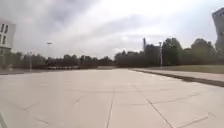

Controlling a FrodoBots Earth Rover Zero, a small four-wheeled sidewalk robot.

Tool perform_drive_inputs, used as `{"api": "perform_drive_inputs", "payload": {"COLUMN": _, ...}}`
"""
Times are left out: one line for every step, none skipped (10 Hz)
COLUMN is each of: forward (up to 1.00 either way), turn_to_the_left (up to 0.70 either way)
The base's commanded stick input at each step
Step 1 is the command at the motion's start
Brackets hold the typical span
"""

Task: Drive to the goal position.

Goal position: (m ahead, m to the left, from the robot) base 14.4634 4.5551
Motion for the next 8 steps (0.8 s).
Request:
{"api": "perform_drive_inputs", "payload": {"forward": 0.70, "turn_to_the_left": 0.00}}
{"api": "perform_drive_inputs", "payload": {"forward": 0.70, "turn_to_the_left": 0.00}}
{"api": "perform_drive_inputs", "payload": {"forward": 0.70, "turn_to_the_left": 0.00}}
{"api": "perform_drive_inputs", "payload": {"forward": 0.70, "turn_to_the_left": 0.00}}
{"api": "perform_drive_inputs", "payload": {"forward": 0.70, "turn_to_the_left": 0.00}}
{"api": "perform_drive_inputs", "payload": {"forward": 0.70, "turn_to_the_left": 0.00}}
{"api": "perform_drive_inputs", "payload": {"forward": 0.70, "turn_to_the_left": 0.00}}
{"api": "perform_drive_inputs", "payload": {"forward": 0.70, "turn_to_the_left": 0.00}}
